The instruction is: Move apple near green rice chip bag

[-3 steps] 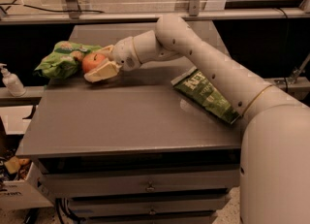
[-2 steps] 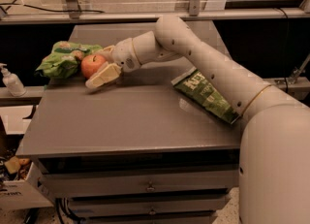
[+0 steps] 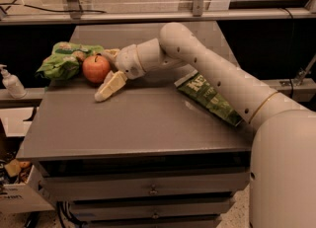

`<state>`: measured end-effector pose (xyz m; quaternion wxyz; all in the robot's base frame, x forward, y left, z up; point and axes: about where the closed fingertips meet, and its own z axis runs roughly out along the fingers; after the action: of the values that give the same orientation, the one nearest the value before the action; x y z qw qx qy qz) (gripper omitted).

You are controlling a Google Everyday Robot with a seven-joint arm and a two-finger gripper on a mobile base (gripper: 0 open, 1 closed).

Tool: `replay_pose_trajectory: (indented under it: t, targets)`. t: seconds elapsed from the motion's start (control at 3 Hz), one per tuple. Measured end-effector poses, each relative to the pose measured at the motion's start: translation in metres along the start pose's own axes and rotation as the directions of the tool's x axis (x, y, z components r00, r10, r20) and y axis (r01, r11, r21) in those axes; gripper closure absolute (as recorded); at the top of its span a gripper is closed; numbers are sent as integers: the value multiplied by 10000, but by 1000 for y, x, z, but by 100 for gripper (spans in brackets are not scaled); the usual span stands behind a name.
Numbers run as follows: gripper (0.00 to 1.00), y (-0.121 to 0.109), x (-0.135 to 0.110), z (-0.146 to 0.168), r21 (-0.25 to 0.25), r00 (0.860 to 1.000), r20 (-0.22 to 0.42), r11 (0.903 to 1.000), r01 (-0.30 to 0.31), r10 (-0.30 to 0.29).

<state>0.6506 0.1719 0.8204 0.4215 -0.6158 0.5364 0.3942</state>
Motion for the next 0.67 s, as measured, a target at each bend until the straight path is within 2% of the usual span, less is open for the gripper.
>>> replay_pose_trajectory:
  t: [0.33, 0.67]
  targets:
    - [0, -7, 1, -7, 287, 9998, 53, 9994, 169, -171]
    - [0, -34, -3, -45, 1258, 9997, 47, 9918, 225, -232]
